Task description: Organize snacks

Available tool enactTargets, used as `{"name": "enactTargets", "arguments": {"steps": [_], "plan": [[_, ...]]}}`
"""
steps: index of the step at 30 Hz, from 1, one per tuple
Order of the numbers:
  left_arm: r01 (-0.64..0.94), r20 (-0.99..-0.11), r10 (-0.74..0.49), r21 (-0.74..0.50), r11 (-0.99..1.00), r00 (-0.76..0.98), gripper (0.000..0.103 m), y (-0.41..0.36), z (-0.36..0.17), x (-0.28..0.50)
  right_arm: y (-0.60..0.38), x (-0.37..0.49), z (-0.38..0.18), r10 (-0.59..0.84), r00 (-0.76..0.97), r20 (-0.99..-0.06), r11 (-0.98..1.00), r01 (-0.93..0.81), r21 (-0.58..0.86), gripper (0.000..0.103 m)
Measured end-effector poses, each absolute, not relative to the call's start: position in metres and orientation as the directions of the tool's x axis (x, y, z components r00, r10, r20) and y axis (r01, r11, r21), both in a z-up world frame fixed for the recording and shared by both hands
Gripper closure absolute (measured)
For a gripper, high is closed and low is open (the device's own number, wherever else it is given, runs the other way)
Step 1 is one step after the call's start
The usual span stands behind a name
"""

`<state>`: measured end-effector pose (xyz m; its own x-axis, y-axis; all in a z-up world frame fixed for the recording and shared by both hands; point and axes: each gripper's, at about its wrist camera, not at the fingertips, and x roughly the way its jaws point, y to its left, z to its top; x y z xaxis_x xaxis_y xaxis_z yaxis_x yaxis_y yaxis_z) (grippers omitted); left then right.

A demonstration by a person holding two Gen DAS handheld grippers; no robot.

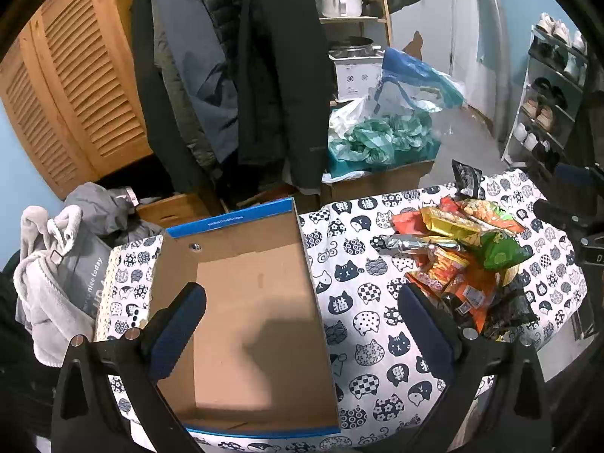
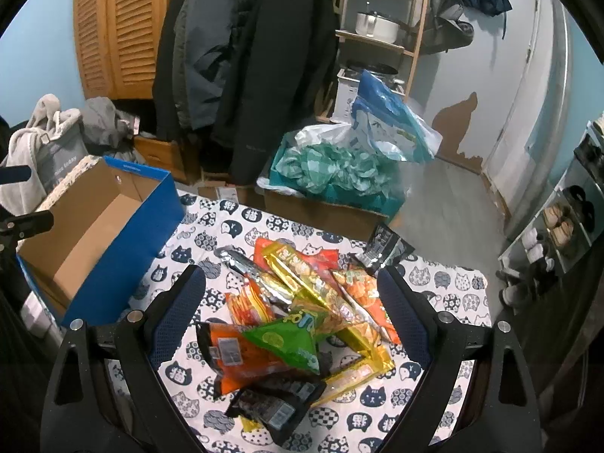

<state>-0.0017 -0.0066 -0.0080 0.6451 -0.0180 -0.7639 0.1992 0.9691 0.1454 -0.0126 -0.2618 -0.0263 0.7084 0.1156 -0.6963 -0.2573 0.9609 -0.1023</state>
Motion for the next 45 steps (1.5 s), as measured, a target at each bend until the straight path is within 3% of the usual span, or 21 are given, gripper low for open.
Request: {"name": "enactTargets", "arguments": {"steps": [45], "plan": [[0.216,-0.768,-0.029,0.143,0.966,0.64,0.0,-0.0151,-0.011,-0.0018,-0.266,-0.0151,-0.0328,0.101,0.685,-0.722,0.958,-0.263,-0.115,0.012]]}}
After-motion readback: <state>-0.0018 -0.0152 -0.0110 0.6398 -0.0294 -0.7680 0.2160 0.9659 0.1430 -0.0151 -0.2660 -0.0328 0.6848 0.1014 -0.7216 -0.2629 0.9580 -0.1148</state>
